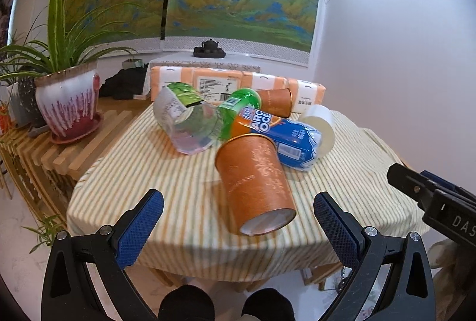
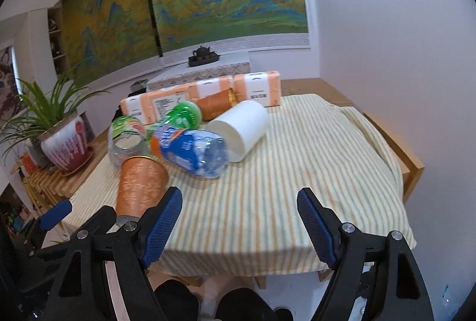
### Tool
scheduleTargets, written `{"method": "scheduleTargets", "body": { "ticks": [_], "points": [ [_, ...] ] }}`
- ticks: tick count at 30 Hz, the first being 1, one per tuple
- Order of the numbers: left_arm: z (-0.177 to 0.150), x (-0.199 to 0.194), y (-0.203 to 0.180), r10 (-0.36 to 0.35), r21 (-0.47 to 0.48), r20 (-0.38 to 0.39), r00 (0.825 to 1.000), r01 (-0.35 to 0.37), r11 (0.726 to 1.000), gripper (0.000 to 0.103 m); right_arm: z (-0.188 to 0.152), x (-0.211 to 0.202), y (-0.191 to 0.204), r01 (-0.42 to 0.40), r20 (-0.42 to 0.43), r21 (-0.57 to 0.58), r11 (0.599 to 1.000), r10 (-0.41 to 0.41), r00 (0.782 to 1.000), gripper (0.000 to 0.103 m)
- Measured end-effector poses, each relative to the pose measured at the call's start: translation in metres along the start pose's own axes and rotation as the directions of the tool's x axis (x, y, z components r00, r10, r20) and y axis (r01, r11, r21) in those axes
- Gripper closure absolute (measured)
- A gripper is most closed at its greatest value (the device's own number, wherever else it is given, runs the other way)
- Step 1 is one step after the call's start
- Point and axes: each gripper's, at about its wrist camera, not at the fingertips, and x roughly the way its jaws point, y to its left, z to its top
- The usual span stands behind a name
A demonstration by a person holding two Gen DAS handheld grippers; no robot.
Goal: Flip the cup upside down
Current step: 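Lower the cup near the left gripper and grasp it with the left gripper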
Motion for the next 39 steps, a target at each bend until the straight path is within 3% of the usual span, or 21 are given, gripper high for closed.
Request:
{"method": "scheduleTargets", "body": {
  "ticks": [19,28,34,39],
  "points": [
    [-0.011,0.030,-0.004,0.062,0.003,0.023,0.998,-0.062,0.998,0.001,-0.004,0.009,-0.017,0.009,-0.012,0.023,1.000,-0.008,1.000,0.027],
    [-0.017,0.041,-0.006,0.044,0.029,0.004,0.999,-0.045,0.999,0.001,-0.005,0.014,-0.017,0.004,-0.023,0.032,0.999,-0.003,1.000,0.027],
    [-0.021,0.045,-0.010,0.048,0.050,0.005,0.999,-0.048,0.998,0.004,-0.004,0.015,-0.016,0.003,-0.028,0.030,1.000,-0.002,1.000,0.027],
    [-0.021,0.049,-0.011,0.052,0.064,-0.007,0.999,-0.051,0.997,0.017,-0.004,0.015,-0.015,0.002,-0.030,0.031,1.000,-0.001,1.000,0.027]
  ]
}}
